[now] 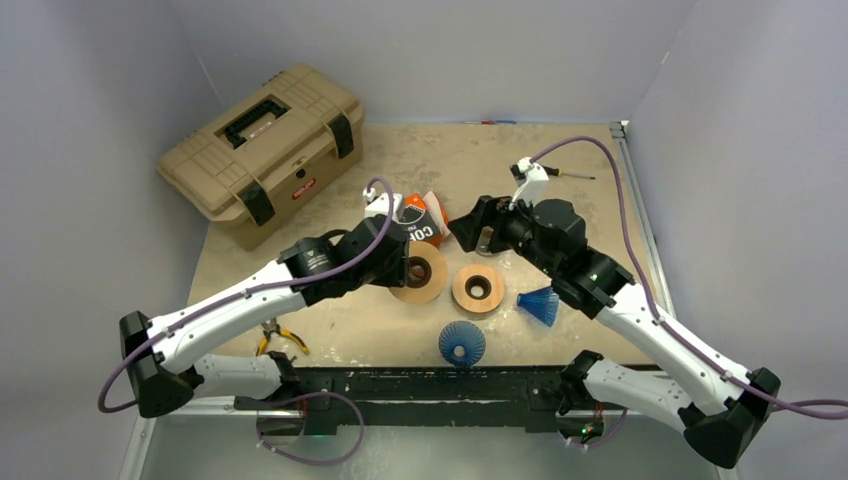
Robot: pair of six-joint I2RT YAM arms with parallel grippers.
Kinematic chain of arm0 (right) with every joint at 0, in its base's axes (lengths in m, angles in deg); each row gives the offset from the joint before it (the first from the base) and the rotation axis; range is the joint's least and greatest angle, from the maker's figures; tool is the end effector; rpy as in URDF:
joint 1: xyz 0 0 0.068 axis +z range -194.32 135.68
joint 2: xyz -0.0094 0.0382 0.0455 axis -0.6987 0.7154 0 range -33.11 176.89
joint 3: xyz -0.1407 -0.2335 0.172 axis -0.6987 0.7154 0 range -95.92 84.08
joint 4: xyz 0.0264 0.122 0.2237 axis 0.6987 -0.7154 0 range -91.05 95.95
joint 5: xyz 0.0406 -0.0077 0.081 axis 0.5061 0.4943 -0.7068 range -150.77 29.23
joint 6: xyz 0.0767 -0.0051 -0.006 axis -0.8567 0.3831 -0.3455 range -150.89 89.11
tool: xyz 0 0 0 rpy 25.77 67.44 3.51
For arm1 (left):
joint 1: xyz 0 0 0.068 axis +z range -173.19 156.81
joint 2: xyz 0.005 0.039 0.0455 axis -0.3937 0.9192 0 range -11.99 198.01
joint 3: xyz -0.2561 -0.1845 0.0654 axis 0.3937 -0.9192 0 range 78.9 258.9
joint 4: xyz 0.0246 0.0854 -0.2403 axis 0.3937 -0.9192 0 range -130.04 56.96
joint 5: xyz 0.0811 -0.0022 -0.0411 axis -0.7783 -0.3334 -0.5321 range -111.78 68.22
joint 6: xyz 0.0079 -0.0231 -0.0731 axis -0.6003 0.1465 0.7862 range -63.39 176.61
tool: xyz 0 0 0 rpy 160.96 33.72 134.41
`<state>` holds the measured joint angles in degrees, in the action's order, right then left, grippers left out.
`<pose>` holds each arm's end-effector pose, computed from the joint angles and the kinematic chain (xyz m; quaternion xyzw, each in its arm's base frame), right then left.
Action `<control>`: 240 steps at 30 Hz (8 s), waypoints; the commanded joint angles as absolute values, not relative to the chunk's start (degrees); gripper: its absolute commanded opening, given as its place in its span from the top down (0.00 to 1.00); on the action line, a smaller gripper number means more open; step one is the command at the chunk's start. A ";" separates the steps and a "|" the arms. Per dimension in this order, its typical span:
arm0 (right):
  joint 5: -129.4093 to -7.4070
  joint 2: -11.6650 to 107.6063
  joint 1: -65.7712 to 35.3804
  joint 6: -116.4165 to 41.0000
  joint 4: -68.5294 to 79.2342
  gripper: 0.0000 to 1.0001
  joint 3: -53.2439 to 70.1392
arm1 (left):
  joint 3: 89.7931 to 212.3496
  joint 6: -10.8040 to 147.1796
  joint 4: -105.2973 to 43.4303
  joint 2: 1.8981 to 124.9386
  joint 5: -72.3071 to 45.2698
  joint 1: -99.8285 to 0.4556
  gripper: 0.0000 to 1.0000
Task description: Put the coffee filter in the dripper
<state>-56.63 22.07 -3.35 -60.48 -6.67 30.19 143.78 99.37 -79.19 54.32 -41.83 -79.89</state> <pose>0.1662 0.1382 0.3931 -0.0560 0.7853 0.3326 0.5192 0.1427 -0.1764 0.3558 0.0489 0.9189 -0.1670 0.3541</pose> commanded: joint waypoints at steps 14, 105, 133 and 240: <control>-49.09 13.56 -3.11 -60.92 -9.88 0.05 33.80 | 152.93 89.47 -71.02 67.84 -29.56 -68.74 0.89; -49.04 6.25 -3.10 -62.40 -9.78 0.01 36.07 | 126.57 97.80 -54.23 53.46 -17.99 -81.21 0.22; -49.15 6.50 -3.12 -63.11 -11.21 0.01 35.32 | 131.62 103.83 -52.91 71.57 -31.71 -96.60 0.60; -47.22 5.50 -3.14 -62.53 -14.26 0.01 33.30 | 155.03 82.44 -73.92 68.73 -1.94 -54.81 1.00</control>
